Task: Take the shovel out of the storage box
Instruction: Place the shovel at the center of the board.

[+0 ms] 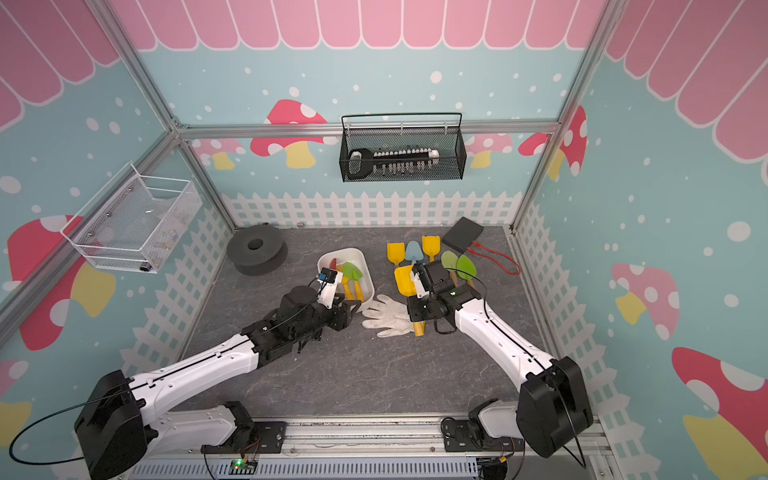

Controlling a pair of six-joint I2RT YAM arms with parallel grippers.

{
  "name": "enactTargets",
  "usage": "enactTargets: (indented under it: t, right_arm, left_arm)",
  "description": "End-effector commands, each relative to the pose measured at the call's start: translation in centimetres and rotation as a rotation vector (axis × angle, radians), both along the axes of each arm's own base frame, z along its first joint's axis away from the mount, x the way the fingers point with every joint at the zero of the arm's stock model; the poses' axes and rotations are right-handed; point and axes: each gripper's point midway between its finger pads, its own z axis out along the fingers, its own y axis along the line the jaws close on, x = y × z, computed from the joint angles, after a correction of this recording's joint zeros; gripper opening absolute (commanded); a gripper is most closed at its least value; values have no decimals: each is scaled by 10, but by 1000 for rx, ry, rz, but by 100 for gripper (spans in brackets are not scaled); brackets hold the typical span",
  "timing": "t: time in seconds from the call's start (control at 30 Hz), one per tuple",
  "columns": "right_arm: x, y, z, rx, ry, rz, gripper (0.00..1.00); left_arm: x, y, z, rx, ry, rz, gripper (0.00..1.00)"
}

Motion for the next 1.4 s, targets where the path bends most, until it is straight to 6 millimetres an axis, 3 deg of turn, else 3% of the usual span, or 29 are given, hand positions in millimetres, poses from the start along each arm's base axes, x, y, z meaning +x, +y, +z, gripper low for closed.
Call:
enactTargets:
  t: [0.0, 0.37, 1.37]
  right_arm:
    - [-5, -1, -16, 12, 61, 23, 12]
    - [3, -24, -55, 17, 166, -43, 12]
    - [11, -70, -103, -48, 257, -168, 12]
  left_arm:
    - [5, 8, 9, 38, -29, 22, 61]
    - [2, 13, 0, 70, 7, 18, 61]
    - [-2, 14, -6, 74, 32, 6, 61]
